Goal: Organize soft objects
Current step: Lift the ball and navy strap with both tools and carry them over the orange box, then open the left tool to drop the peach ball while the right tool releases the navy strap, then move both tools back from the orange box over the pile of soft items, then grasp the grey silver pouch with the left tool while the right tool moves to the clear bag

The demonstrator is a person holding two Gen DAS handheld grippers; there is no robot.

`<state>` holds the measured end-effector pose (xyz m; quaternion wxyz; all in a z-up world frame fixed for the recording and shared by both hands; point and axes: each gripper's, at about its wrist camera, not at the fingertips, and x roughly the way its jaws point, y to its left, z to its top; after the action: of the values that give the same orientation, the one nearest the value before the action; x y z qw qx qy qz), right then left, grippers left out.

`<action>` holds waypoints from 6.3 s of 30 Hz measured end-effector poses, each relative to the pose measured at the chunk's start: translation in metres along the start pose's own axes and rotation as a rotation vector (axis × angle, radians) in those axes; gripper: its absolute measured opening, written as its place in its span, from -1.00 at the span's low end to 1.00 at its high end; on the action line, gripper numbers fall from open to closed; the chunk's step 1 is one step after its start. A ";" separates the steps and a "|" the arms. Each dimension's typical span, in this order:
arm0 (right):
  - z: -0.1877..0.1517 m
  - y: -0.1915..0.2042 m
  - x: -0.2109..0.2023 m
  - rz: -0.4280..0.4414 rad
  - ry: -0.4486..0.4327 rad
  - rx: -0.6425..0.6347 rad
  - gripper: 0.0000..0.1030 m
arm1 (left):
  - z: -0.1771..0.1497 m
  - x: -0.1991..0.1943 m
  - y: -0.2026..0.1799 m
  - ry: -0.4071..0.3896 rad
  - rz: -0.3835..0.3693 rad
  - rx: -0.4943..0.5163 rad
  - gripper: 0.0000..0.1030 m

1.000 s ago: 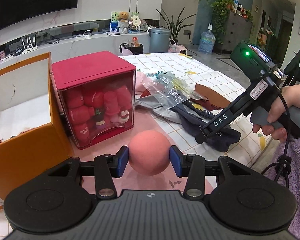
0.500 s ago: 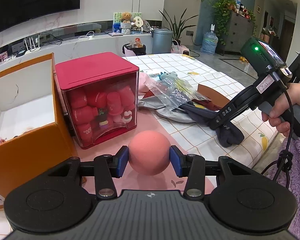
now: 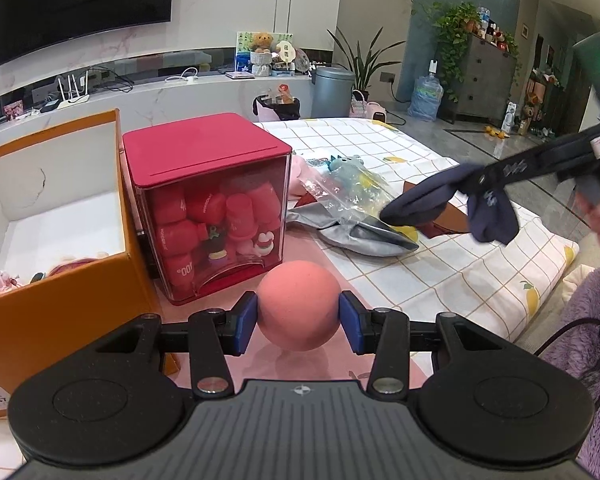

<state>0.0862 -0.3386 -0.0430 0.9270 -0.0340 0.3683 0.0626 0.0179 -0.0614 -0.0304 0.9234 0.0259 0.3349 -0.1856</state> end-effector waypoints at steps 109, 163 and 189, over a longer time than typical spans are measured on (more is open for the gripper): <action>0.075 0.332 0.041 0.303 -0.214 -0.980 0.95 | 0.049 -0.053 0.238 -0.102 0.333 -0.567 0.49; 0.012 0.038 0.077 0.189 0.204 0.019 0.53 | 0.016 -0.032 0.035 -0.164 0.154 -0.089 0.50; -0.014 0.076 0.080 0.543 0.446 -0.088 -0.83 | 0.012 -0.024 0.014 -0.069 -0.004 0.000 0.48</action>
<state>0.1239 -0.2580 -0.1091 0.7710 0.0124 0.5543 0.3134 0.0138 -0.0426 -0.0069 0.9341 0.0188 0.3028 -0.1883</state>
